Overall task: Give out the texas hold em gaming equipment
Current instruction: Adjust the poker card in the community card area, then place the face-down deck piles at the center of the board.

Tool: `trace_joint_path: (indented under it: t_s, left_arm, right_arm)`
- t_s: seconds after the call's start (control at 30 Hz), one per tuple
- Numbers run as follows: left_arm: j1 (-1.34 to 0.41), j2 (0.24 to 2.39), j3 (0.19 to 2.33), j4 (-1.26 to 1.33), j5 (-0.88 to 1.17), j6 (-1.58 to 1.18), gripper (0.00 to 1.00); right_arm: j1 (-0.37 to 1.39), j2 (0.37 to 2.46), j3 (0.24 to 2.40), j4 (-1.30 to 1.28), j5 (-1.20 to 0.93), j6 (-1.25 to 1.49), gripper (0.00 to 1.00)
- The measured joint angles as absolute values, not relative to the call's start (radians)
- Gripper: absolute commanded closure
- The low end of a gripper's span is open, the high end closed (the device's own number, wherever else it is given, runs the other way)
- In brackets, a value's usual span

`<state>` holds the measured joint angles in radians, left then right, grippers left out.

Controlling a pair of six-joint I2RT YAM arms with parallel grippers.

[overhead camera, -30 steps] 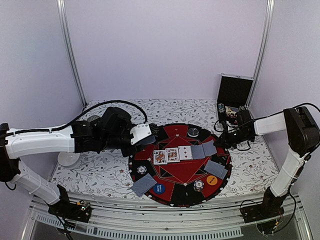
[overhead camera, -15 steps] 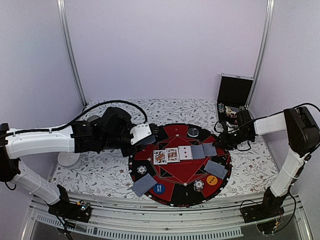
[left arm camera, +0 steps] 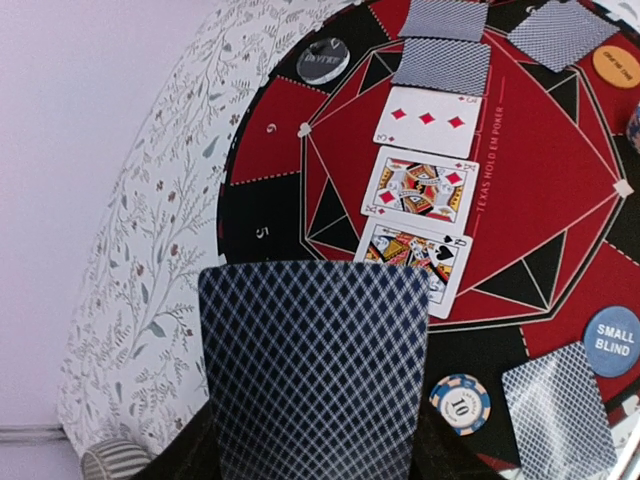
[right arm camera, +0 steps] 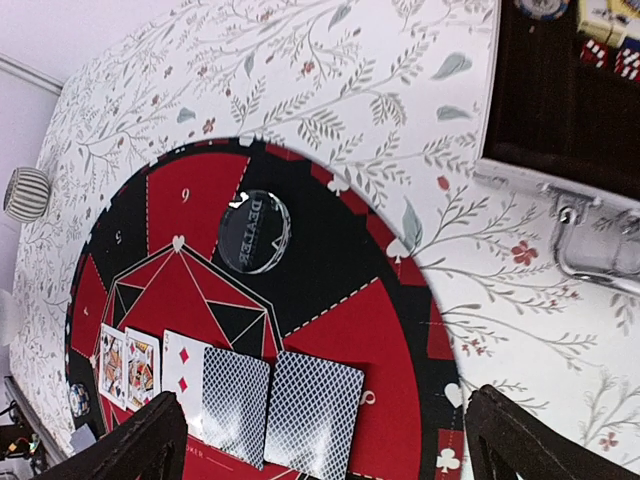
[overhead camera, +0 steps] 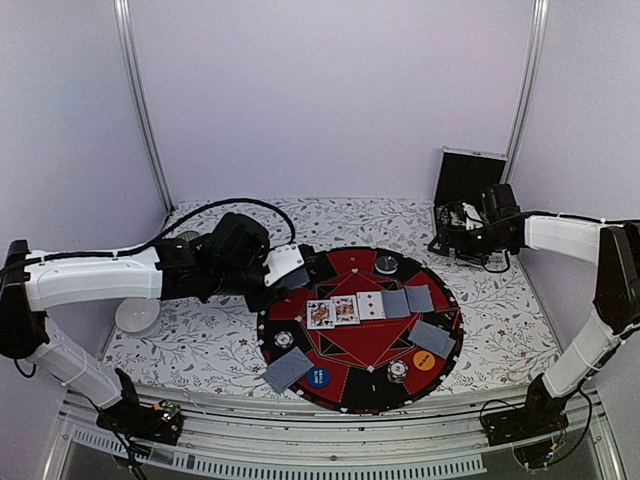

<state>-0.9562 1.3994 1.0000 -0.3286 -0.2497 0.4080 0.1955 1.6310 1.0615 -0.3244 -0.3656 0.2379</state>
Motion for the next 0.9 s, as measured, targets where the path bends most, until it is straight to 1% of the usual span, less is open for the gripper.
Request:
trace_joint_path:
  t_s: [0.27,0.53,0.7,0.8,0.9]
  left_arm:
    - [-0.739,1.633,1.121,-0.345,-0.239,0.184,0.47]
    - [-0.578,1.777,1.122,-0.358,-0.251,-0.004,0.47]
    - [-0.499,1.792,1.122,-0.34,-0.22,-0.051,0.41]
    - [-0.463,1.808,1.121,-0.326,-0.2,-0.067,0.34]
    - [-0.447,1.836,1.112,-0.325,-0.187,-0.079,0.32]
  right_arm:
    - [0.196,1.463,1.044,-0.323,-0.286,0.189,0.01]
    - [0.196,1.425,0.98,-0.323,-0.261,0.146,0.01]
    - [0.196,1.404,0.954,-0.33,-0.251,0.127,0.01]
    - [0.196,1.387,0.95,-0.329,-0.245,0.117,0.01]
    - [0.196,1.365,0.945,-0.33,-0.245,0.111,0.01]
